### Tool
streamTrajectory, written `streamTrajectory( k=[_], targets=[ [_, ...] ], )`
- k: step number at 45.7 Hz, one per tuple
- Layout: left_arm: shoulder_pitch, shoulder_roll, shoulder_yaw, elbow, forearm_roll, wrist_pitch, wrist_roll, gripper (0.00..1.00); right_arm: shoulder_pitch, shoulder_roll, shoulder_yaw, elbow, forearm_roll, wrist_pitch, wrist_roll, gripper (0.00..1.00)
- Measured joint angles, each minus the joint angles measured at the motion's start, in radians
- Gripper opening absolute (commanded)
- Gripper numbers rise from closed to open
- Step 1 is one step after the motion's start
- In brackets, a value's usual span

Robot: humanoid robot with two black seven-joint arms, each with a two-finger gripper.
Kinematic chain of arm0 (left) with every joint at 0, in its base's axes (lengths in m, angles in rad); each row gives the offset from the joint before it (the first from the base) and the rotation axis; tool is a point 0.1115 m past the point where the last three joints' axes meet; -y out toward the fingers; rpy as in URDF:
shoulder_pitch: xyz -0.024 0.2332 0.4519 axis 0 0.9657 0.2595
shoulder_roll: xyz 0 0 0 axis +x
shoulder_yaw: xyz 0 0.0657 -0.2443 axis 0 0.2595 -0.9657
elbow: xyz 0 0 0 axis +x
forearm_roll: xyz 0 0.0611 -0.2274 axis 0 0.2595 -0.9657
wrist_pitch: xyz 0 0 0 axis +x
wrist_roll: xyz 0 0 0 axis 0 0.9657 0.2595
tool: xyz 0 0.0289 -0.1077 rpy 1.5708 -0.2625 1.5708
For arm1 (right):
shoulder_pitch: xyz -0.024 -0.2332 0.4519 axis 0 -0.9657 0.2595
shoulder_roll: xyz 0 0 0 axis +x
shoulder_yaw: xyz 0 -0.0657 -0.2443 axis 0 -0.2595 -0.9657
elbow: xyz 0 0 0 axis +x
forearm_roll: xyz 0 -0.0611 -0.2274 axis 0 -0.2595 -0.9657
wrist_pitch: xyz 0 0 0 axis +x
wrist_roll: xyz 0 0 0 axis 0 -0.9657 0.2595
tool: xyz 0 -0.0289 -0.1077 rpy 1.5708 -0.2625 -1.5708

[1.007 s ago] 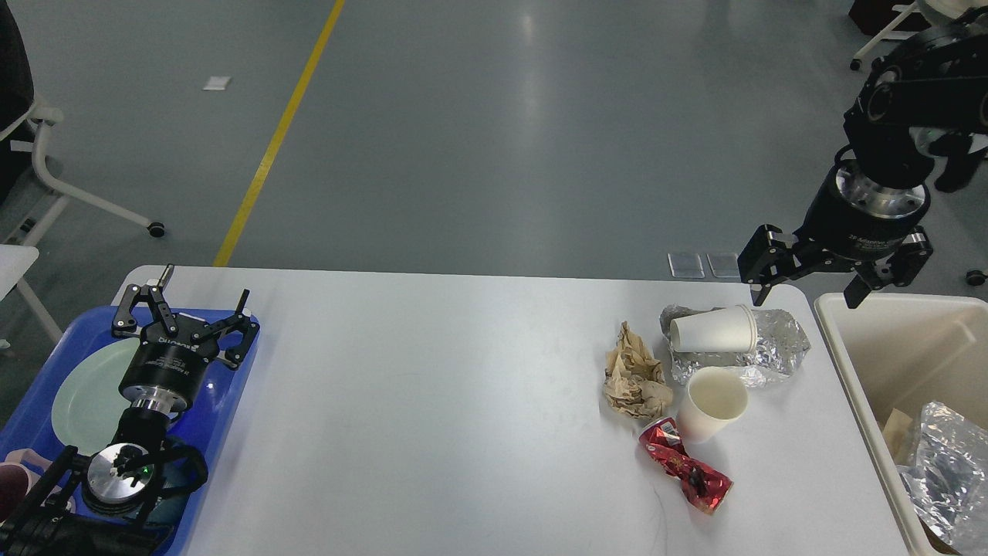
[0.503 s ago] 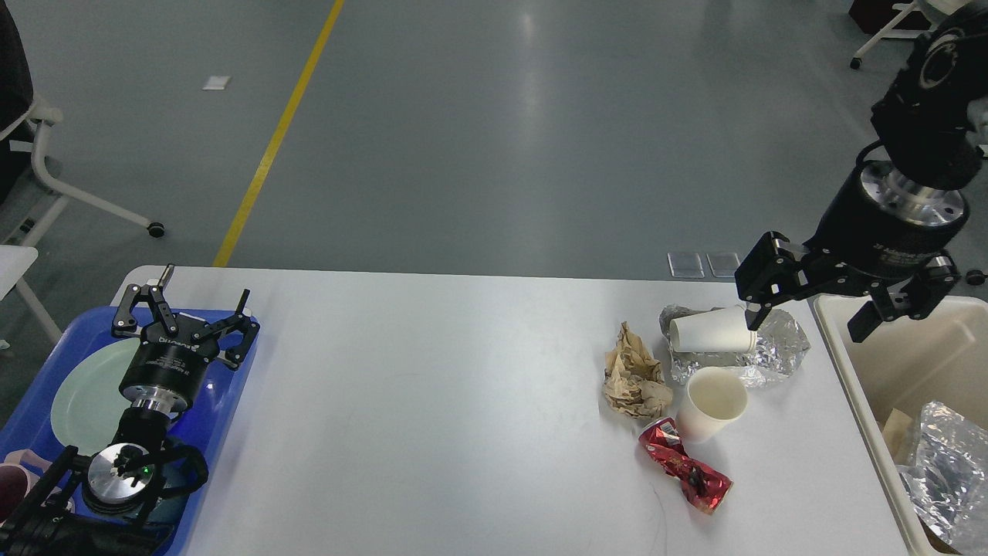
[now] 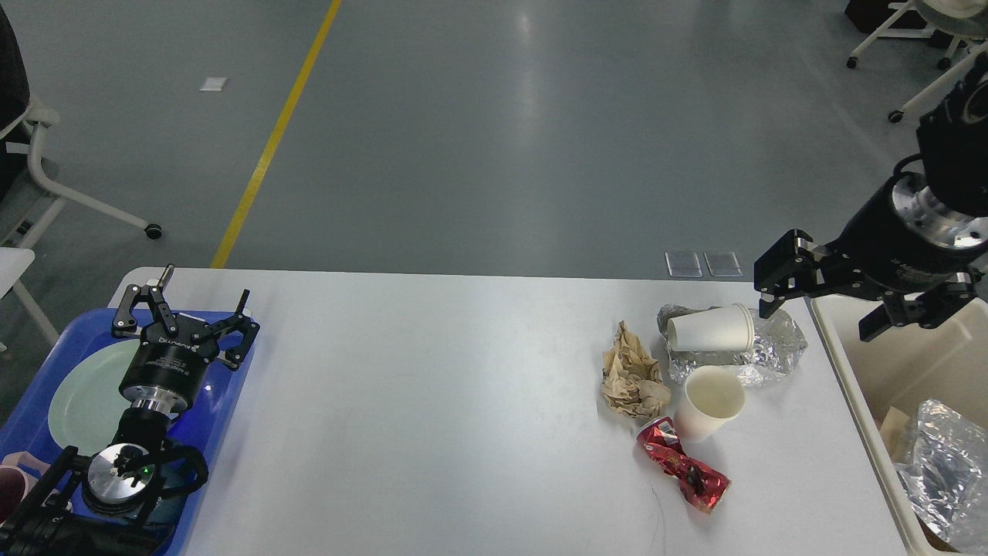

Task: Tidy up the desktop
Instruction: 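Lower the right gripper onto the small white paper cup and grasp it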

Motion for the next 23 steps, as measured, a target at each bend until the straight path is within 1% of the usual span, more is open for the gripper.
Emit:
streamTrajectory(
  k=[2,6,15,18,23],
  targets=[
    [0.0,0.0,0.0,0.0,0.0,0.0,0.0,0.97,-0.038,0.008,0.001,-0.002,0.0,-0.013,0.024,1.0],
    [0.0,0.0,0.0,0.0,0.0,0.0,0.0,0.97,-0.126,0.029,0.008,-0.019,-0.003,-0.051,0.041,1.0],
    [0.0,0.0,0.0,0.0,0.0,-0.001,0.0,0.97,-0.361,0.06,0.037,-0.123,-0.006,-0.201,0.044,1.0],
    [0.0,0.0,0.0,0.0,0.0,-0.001,0.0,0.97,-0.438,0.061,0.07,-0.167,-0.006,-0.227,0.042,1.0],
    [0.0,0.0,0.0,0.0,0.0,-0.001,0.0,0.97,-0.567,0.061,0.14,-0.265,-0.005,-0.239,0.029,1.0]
  ],
)
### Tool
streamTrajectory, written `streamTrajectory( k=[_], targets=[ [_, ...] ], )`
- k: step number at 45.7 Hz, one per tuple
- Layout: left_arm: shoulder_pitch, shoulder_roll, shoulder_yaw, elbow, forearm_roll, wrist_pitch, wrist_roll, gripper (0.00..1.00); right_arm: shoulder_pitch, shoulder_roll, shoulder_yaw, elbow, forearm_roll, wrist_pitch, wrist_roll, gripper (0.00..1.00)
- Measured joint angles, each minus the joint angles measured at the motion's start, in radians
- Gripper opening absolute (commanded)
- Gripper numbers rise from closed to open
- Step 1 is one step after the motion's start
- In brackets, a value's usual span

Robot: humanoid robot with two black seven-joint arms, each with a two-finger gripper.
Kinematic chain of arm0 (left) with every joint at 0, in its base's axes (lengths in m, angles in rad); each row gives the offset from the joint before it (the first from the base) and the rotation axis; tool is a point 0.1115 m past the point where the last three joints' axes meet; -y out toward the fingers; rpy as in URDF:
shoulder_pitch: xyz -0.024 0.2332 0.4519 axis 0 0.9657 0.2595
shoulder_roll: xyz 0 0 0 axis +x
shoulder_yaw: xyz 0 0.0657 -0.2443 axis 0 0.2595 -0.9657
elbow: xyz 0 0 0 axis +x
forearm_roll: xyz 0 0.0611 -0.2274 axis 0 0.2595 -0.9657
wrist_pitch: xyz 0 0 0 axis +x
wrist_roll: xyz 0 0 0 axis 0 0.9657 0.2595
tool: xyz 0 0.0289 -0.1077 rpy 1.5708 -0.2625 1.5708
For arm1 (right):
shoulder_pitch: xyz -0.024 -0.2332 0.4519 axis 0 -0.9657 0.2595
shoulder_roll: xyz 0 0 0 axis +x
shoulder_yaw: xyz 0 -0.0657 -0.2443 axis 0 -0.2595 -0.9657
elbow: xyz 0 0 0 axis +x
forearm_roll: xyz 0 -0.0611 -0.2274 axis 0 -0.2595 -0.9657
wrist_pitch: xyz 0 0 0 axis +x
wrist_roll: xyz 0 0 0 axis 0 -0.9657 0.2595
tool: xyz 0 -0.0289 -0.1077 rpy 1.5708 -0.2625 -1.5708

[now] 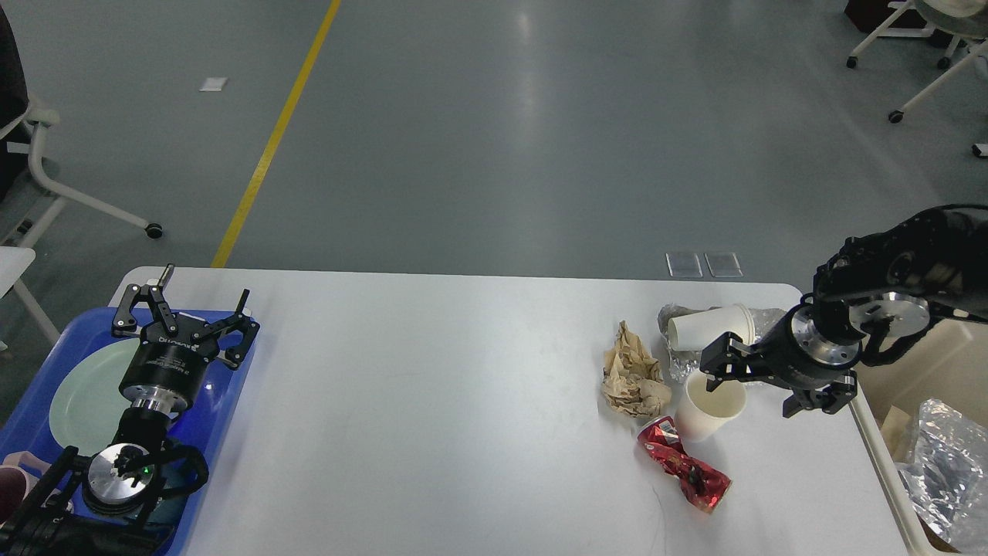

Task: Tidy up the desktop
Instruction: 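Lower the right gripper onto the small white paper cup and grasp it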

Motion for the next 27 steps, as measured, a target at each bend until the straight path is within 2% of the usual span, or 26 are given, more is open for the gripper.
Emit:
streamTrajectory(
  k=[6,11,16,24,27],
  targets=[
    [0.0,0.0,0.0,0.0,0.0,0.0,0.0,0.97,-0.134,0.009,0.045,-0.135,0.009,-0.008,-0.005,1.0],
    [0.0,0.0,0.0,0.0,0.0,0.0,0.0,0.97,-0.215,0.024,0.052,-0.211,0.012,-0.055,-0.006,1.0],
    [0.0,0.0,0.0,0.0,0.0,0.0,0.0,0.97,-0.262,0.027,0.053,-0.234,0.012,-0.115,-0.006,1.0],
    [0.0,0.0,0.0,0.0,0.0,0.0,0.0,0.97,-0.291,0.042,0.054,-0.245,0.012,-0.142,-0.006,0.96],
    [0.0,0.0,0.0,0.0,0.0,0.0,0.0,0.97,-0.313,0.056,0.054,-0.268,0.013,-0.143,-0.006,0.91]
  ],
)
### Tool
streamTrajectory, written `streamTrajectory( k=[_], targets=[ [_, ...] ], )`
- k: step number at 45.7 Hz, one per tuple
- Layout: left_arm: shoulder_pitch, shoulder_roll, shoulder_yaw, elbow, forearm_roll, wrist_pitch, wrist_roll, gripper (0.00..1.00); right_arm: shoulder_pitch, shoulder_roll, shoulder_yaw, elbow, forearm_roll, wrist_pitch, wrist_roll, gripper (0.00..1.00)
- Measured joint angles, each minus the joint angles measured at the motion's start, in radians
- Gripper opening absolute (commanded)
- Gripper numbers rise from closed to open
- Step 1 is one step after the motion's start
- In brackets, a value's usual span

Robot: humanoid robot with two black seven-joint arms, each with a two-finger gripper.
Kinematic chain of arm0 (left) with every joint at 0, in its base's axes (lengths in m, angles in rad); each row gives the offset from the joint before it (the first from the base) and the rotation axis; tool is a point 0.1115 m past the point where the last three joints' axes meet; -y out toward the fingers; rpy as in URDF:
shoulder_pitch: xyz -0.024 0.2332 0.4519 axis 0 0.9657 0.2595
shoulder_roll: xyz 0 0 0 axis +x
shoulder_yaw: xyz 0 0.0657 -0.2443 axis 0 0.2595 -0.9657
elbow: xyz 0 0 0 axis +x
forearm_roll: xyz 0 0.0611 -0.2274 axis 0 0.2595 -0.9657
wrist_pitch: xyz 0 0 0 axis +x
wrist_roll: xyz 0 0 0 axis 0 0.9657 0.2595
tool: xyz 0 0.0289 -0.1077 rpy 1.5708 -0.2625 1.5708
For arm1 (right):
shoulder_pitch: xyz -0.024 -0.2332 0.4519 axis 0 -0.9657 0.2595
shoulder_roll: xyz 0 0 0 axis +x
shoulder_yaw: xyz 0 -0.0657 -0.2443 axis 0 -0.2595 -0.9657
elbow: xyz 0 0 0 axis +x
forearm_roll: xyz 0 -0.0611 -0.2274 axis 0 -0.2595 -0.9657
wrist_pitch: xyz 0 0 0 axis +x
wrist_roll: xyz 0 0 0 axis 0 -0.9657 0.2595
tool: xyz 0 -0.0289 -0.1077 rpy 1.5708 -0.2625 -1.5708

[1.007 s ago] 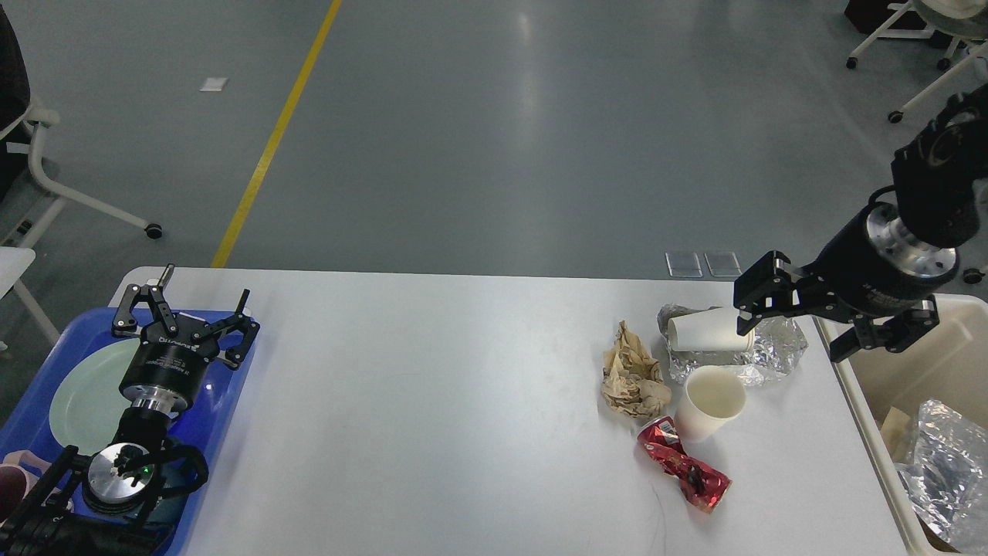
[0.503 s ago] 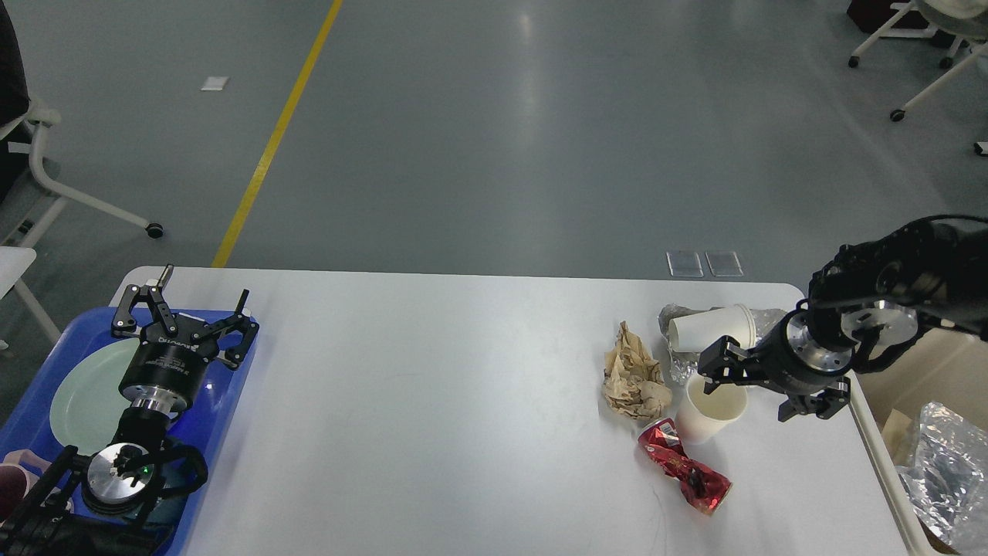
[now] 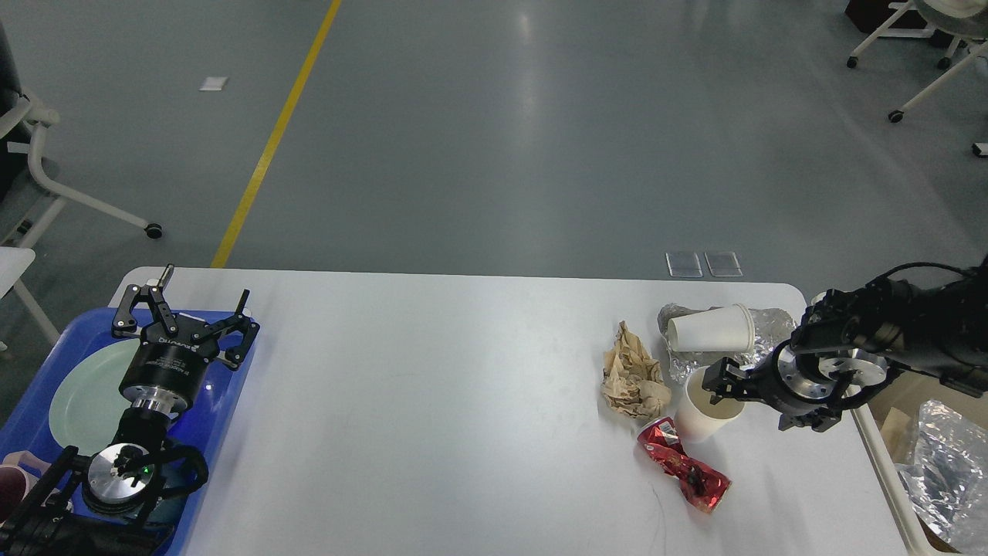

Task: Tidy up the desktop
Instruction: 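Lower the right gripper onto the small white paper cup and grasp it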

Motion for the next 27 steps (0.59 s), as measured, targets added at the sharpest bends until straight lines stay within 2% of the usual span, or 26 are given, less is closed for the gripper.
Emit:
streamTrajectory(
  k=[4,7,16,27],
  targets=[
    [0.0,0.0,0.0,0.0,0.0,0.0,0.0,0.97,-0.034,0.019,0.002,-0.045,0.001,0.001,0.0,0.82],
    [0.0,0.0,0.0,0.0,0.0,0.0,0.0,0.97,-0.056,0.027,0.004,-0.07,0.001,0.003,0.0,0.69],
    [0.0,0.0,0.0,0.0,0.0,0.0,0.0,0.97,-0.075,0.03,0.017,-0.087,0.001,0.008,0.0,0.02],
    [0.0,0.0,0.0,0.0,0.0,0.0,0.0,0.97,-0.077,0.028,0.019,-0.082,0.002,-0.002,0.0,0.0]
  ],
)
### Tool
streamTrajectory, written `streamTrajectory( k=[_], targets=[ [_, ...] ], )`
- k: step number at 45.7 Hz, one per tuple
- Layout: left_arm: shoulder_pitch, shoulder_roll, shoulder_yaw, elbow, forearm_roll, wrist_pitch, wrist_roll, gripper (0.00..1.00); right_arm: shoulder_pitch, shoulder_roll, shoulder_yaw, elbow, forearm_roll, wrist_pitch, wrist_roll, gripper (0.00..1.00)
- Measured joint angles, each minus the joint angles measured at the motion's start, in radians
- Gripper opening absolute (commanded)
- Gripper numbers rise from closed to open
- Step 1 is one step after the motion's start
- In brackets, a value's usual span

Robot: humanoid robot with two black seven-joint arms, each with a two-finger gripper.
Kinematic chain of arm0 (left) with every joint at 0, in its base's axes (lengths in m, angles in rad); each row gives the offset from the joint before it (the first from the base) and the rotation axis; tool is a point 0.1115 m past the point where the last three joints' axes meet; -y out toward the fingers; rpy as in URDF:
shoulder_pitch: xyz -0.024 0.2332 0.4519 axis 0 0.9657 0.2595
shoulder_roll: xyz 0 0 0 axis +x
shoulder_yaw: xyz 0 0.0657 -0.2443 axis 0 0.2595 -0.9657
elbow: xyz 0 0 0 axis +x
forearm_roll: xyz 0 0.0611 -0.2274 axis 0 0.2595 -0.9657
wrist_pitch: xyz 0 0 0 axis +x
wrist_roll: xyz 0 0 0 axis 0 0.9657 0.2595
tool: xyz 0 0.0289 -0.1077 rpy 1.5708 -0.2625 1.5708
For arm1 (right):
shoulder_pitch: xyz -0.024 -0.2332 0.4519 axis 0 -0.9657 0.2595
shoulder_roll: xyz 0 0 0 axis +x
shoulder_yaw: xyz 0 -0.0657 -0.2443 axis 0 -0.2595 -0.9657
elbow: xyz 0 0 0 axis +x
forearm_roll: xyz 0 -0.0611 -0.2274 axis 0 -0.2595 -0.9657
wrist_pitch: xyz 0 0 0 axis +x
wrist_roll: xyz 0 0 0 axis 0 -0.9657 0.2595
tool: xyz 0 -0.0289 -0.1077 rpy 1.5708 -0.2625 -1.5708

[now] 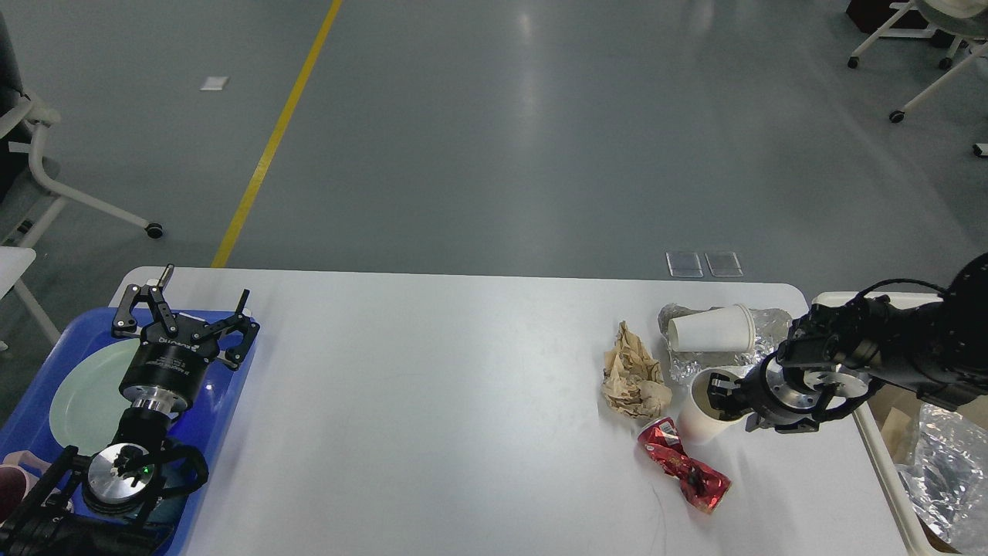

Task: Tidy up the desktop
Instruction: 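Lower the right gripper onto the small white paper cup and grasp it, then carry the small white paper cup into the white bin and release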

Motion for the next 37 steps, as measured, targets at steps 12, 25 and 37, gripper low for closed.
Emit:
streamTrajectory(
  k=[12,25,37],
  targets=[
    [0.0,0.0,0.0,0.0,0.0,0.0,0.0,0.97,0.008,0.0,0.004,0.005,0.005,0.012,-0.015,0.0],
    [0.0,0.0,0.0,0.0,0.0,0.0,0.0,0.97,0.12,-0.047,-0.004,0.108,0.006,0.066,-0.031,0.0],
    [0.0,0.0,0.0,0.0,0.0,0.0,0.001,0.97,0.511,-0.114,-0.125,0.356,0.01,0.255,-0.072,0.0]
  ],
)
